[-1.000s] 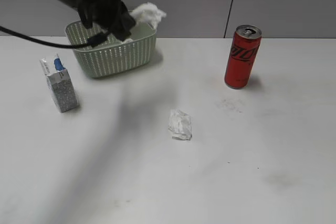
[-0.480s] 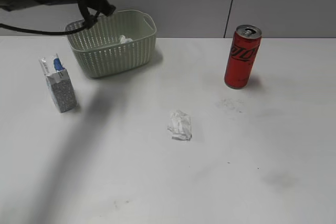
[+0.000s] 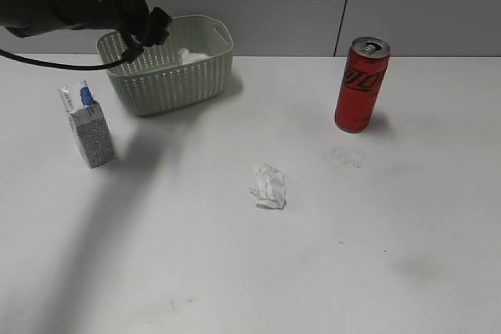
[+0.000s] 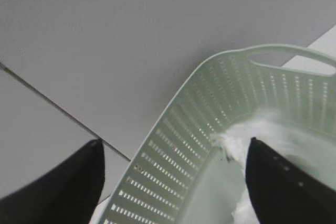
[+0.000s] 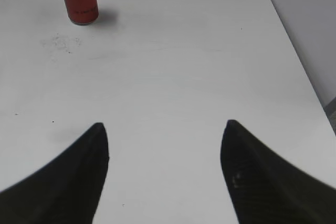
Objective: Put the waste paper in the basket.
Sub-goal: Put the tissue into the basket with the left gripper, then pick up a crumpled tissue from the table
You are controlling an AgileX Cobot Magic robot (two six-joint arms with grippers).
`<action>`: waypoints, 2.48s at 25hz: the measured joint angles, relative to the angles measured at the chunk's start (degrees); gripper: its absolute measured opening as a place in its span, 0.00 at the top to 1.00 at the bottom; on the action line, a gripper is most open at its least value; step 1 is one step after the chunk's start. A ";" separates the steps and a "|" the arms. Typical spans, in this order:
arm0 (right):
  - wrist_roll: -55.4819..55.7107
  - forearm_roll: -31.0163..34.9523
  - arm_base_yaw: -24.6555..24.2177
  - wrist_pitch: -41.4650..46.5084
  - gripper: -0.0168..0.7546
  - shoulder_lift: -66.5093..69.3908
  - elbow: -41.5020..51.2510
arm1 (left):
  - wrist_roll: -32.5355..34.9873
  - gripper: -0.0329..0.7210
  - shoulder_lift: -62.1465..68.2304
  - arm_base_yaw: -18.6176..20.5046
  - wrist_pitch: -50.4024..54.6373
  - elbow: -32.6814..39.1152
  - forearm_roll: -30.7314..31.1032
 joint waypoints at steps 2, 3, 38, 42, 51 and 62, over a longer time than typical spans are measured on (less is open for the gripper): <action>0.00 0.00 0.00 0.00 0.37 0.00 0.00 | 0.00 0.07 -0.06 0.11 0.29 0.00 -0.36; 0.00 0.00 0.00 0.00 0.39 0.00 0.00 | 0.00 0.07 -0.27 0.16 1.14 0.00 -0.51; 0.00 0.00 0.00 0.00 0.18 0.00 0.00 | -15.11 0.17 7.33 -24.62 46.86 -6.26 6.58; 0.00 0.00 0.00 0.00 0.19 0.00 0.00 | -15.23 0.17 8.92 -24.62 44.95 -6.26 6.74; 0.00 0.00 0.00 0.00 0.21 0.00 0.00 | -15.29 0.42 10.13 -24.62 41.92 -6.40 6.62; 0.00 0.00 0.00 0.00 0.21 0.00 0.00 | -15.33 0.94 8.46 -24.57 44.17 -6.42 6.97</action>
